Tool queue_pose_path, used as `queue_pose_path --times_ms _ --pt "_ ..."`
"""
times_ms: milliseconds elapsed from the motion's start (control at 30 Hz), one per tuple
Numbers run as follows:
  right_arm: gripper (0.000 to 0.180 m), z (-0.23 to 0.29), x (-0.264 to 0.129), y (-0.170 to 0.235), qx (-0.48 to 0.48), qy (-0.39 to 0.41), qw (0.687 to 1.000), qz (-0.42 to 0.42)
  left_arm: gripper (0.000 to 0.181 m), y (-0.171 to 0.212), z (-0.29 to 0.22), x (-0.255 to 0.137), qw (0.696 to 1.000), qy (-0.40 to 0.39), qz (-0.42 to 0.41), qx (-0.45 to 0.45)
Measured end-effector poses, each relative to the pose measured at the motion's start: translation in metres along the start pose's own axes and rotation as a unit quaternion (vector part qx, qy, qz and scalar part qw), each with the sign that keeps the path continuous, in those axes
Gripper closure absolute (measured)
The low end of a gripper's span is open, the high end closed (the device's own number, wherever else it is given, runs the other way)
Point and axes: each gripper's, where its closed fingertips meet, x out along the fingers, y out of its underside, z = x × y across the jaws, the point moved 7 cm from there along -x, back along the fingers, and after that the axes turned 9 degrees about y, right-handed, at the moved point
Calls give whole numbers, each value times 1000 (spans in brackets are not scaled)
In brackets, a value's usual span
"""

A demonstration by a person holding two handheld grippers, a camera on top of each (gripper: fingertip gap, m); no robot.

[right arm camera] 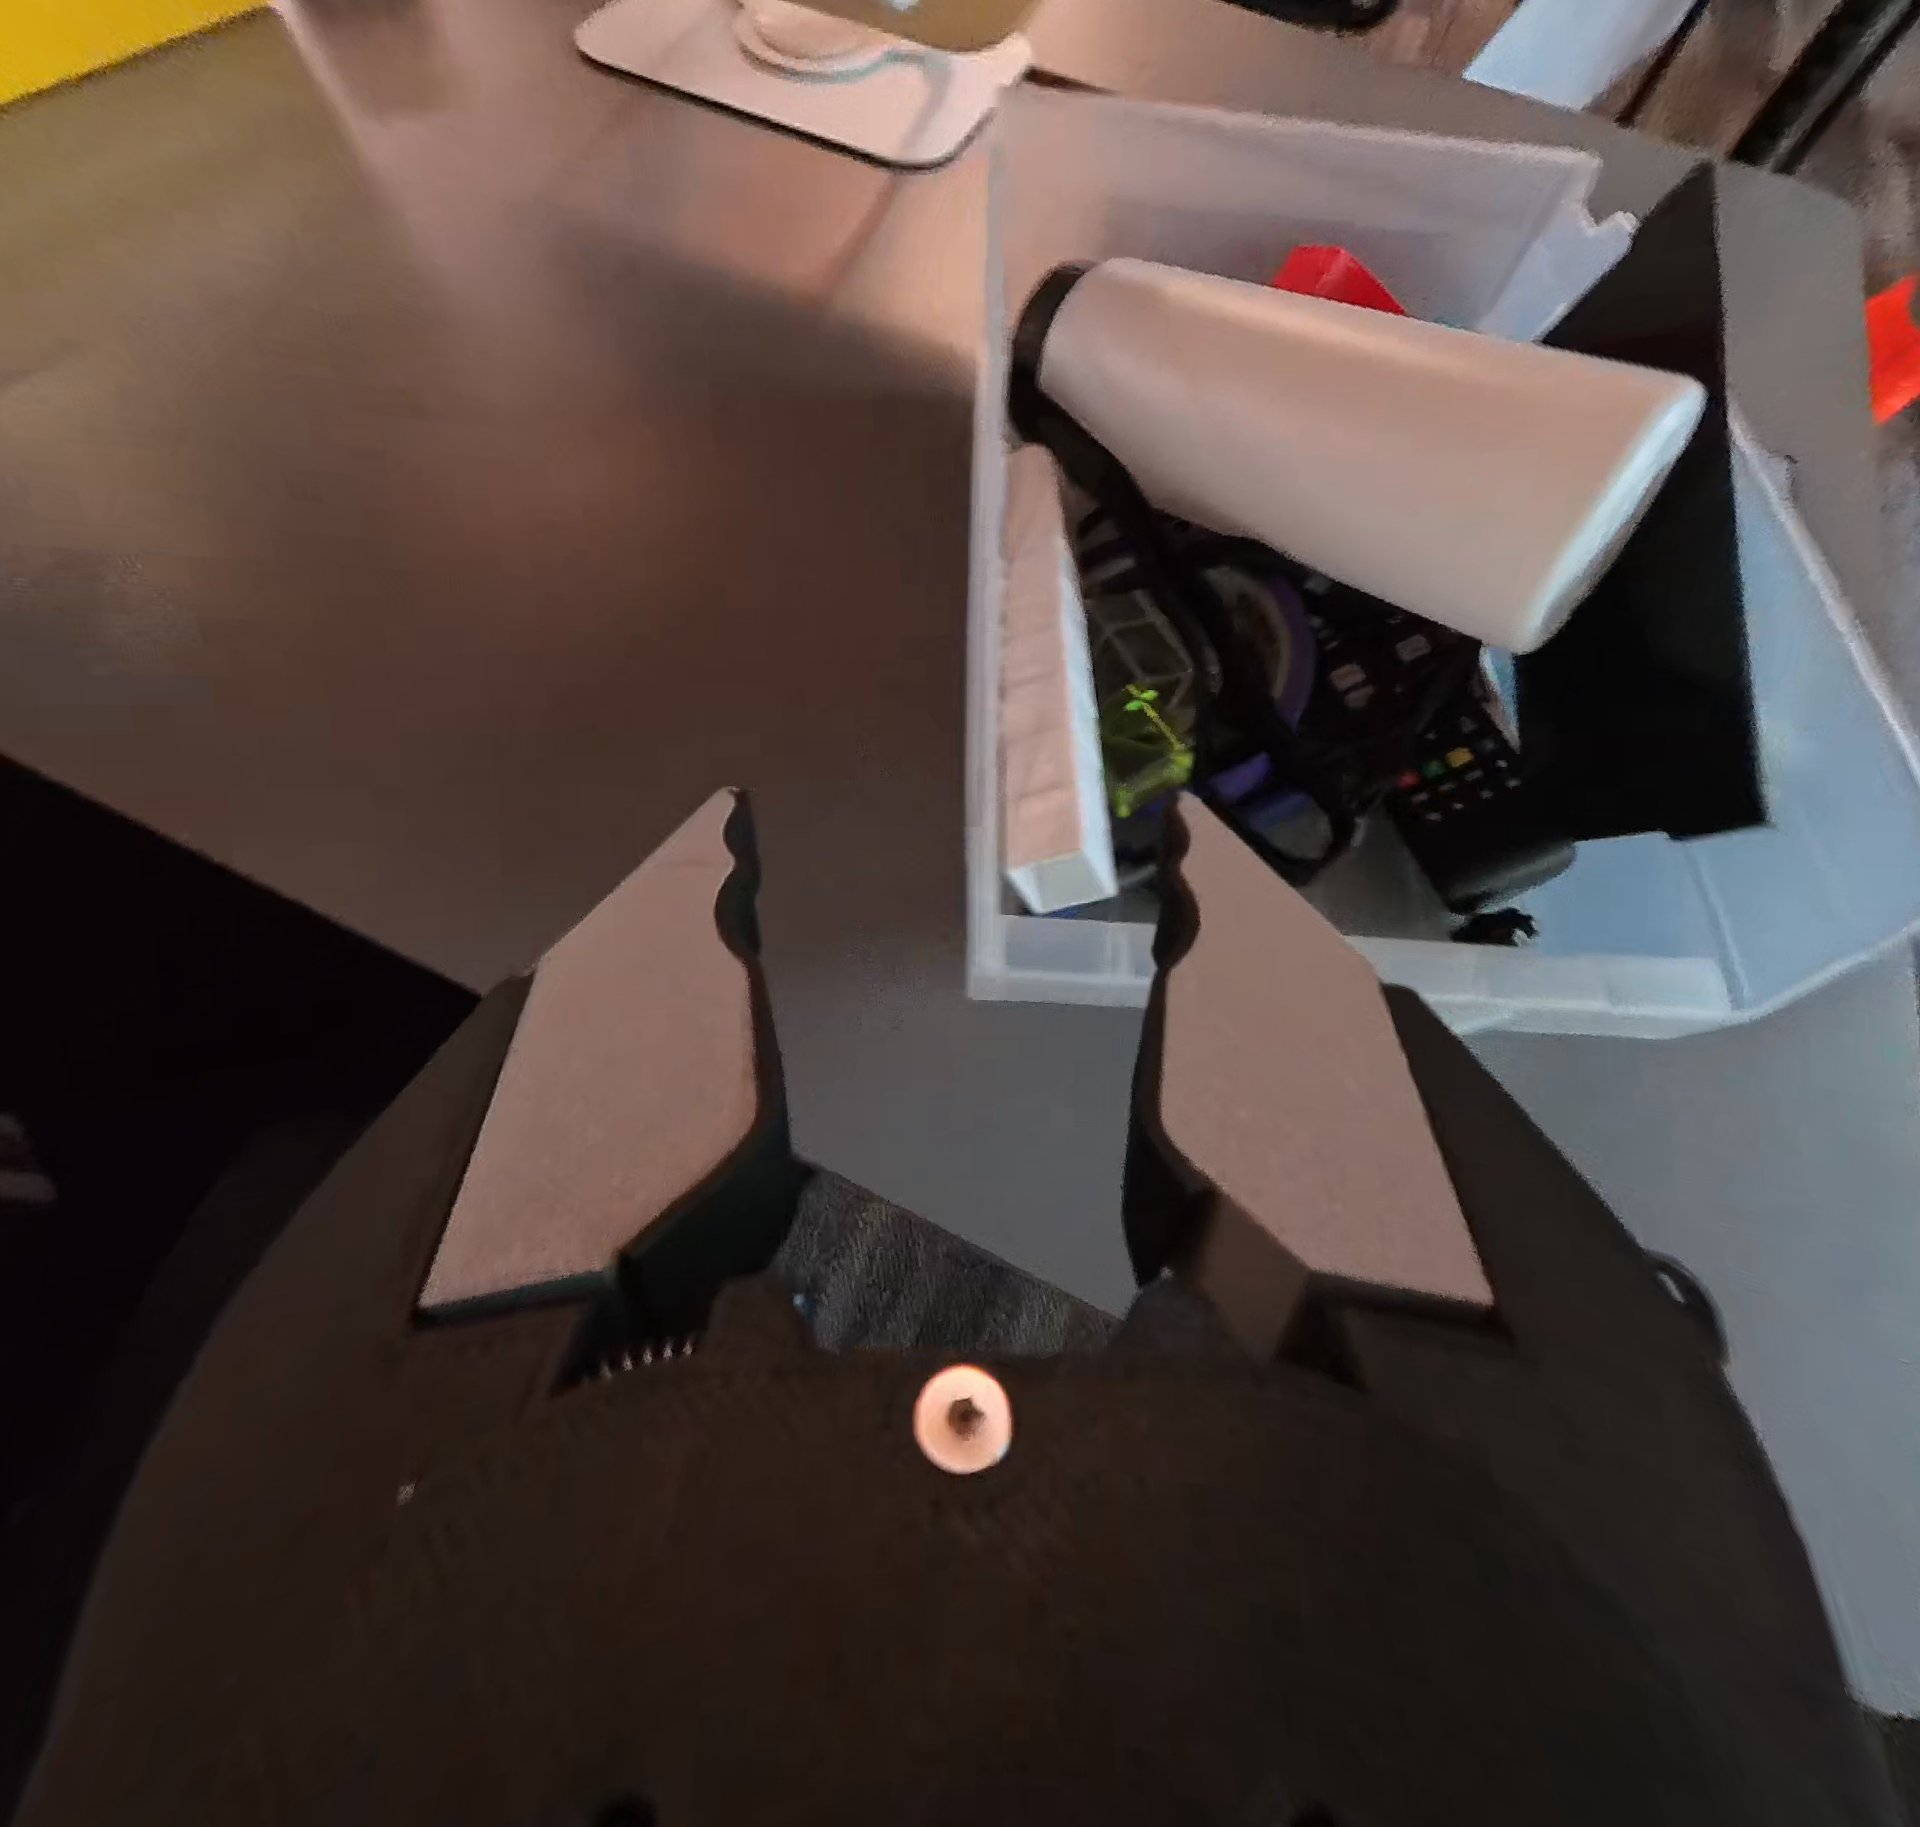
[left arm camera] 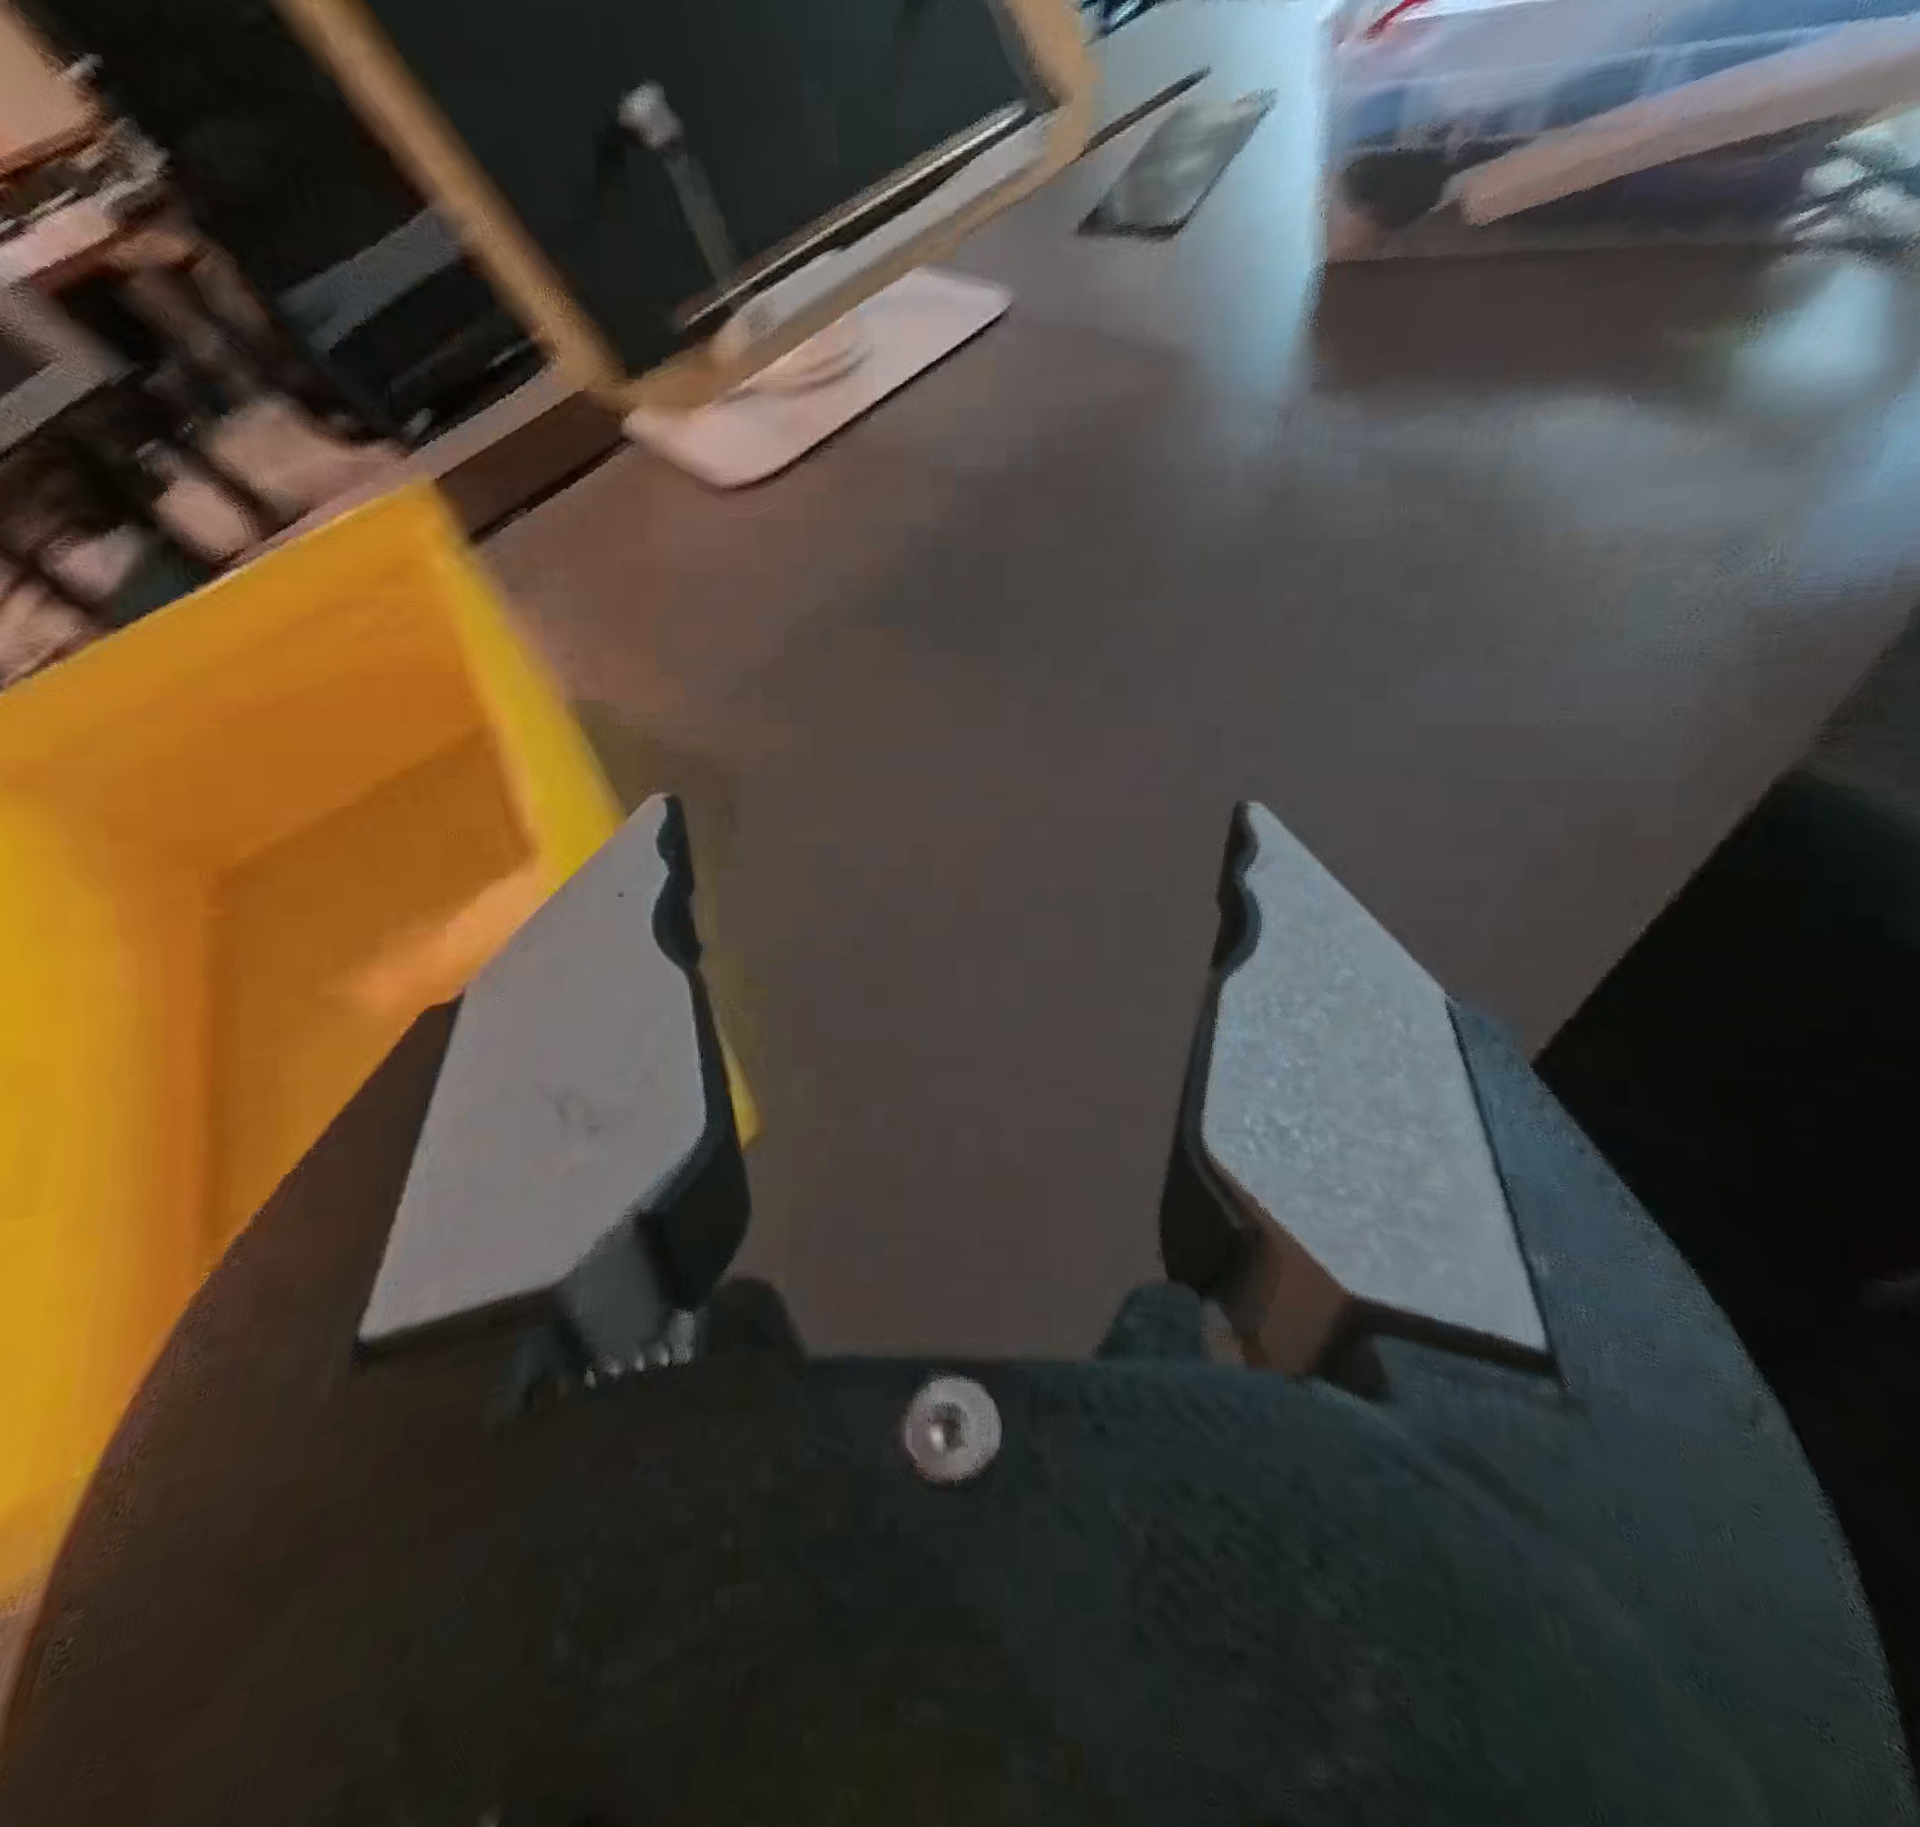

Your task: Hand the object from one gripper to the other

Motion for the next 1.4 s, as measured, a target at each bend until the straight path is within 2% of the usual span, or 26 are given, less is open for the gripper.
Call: queue_pose_path --times_ms 100,200,267,367,467,567,667,700,733,833,900,967,1067,1167,1300,1400 --pt "100 18 -2 2 0 -24 999 -29 82 25 31 -40 994 -101 23 -37" --pt "94 28 9 1 -15 -19 999 -29 78 51 60 -57 980 -169 33 -94" --pt "93 31 21 -1 -25 -6 999 -23 75 58 61 -48 979 -144 3 -141" --pt "95 32 40 -7 -27 21 999 -16 86 53 62 -25 979 -134 -38 -151" --pt "98 34 61 -5 -35 35 998 29 98 46 73 8 978 -139 -28 -150" --pt "119 29 73 -5 -68 87 992 55 113 47 84 44 982 -111 17 -154" --pt "151 21 75 -7 -106 140 982 71 148 51 96 61 983 -140 67 -101" --pt "162 18 74 -7 -117 153 979 73 168 51 97 62 982 -156 78 -79" --pt "166 16 74 -7 -123 156 978 72 177 52 99 60 978 -179 94 -55" --pt "172 15 74 -6 -98 121 985 76 177 56 101 49 982 -164 84 -48" --pt "178 18 72 -7 -58 60 993 80 177 57 103 36 984 -163 64 -44" --pt "177 28 68 -8 -46 12 996 77 177 56 103 22 983 -170 54 -48" --pt "177 52 64 -10 -81 31 992 88 178 46 104 -7 982 -179 17 -55" --pt "175 83 61 -15 -71 17 993 98 177 30 103 -38 982 -179 -33 -47" --pt "176 126 59 -21 -75 6 994 77 178 16 94 -61 976 -213 -52 10" --pt "176 162 56 -25 -85 -17 994 61 177 13 81 -71 965 -243 -49 87"
